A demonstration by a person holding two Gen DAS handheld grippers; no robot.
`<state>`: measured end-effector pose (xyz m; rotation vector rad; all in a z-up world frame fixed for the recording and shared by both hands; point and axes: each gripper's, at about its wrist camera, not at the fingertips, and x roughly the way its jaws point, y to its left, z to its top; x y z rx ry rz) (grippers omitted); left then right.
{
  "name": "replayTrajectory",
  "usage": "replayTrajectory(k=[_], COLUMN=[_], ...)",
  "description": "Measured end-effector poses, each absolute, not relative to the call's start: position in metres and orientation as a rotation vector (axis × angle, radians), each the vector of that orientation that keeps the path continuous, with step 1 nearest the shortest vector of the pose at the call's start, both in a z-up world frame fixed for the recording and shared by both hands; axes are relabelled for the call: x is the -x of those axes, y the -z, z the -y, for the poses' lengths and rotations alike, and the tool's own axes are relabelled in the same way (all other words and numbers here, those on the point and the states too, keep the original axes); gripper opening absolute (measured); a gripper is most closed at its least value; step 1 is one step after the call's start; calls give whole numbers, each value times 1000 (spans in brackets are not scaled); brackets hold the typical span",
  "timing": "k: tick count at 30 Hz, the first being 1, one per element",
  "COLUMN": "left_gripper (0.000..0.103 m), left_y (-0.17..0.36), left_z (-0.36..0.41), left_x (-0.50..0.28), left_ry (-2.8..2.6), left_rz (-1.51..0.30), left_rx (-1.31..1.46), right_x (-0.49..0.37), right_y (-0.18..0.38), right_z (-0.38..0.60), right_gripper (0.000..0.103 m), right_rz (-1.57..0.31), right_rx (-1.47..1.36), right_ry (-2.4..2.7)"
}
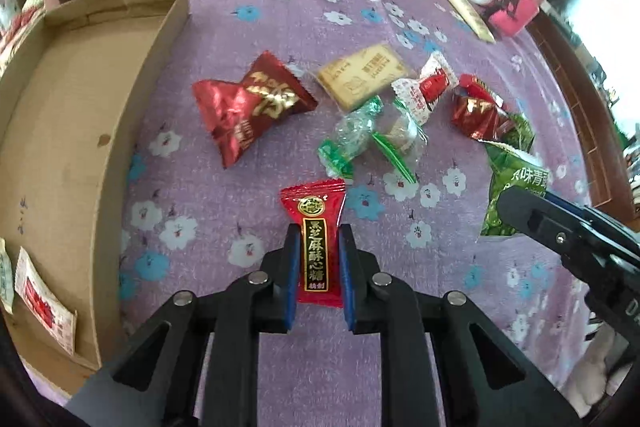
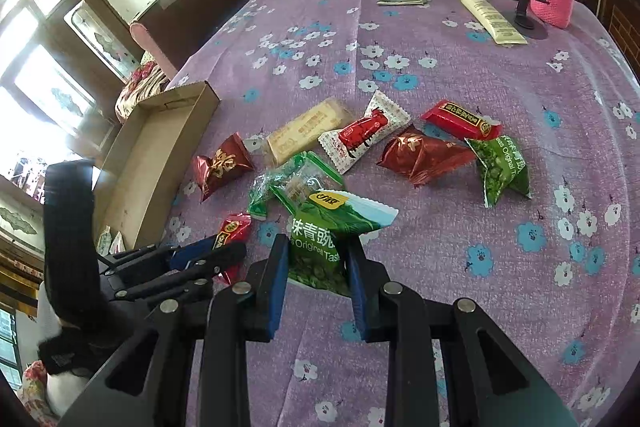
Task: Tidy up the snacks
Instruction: 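Carry both snacks into the tray and open both grippers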
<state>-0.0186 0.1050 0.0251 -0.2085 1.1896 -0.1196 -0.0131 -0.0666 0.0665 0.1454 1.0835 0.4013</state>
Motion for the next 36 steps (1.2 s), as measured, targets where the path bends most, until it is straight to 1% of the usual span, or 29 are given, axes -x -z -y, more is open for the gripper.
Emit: replayTrajectory(k=[7,10,14,16,21,28,31,33,36], left_gripper=[19,19,19,19,20,20,21,23,25], left_y=[-53,-73,-98,-102,-81,-46,-41,-43,-52], left_z=[-146,-183,-239,-269,-321,-343,-349,-354,-358], left_x=[39,49,58,59,54,48,50,52,53], left_ry=[122,104,10,-48,-132,-141,-122,-109,-101], left_rz=[-1121,-1081,-1021,-1009,-1049,-1155,-1166,-1164,-1146], left_rx=[339,410,421,414,400,351,376,397,390], right_x=[13,12,12,11,6,7,7,6,4], right_y=[-80,-81,-87,-89,-80,-49,-36,-31,-33], right_z=[49,31,-19,-44,-120,-196,-211,-218,-223], right_gripper=[27,27,27,27,27,27,27,29,29], right_rz=[-1052,-1063,-1073,-1085,-1141,-1203,-1228,-1239,-1215], right_rx=[-136,-143,-146,-159,-153,-36,3,28,61], right_ry=[-450,-486,-583,-642,-740,-754,-744,-742,-737])
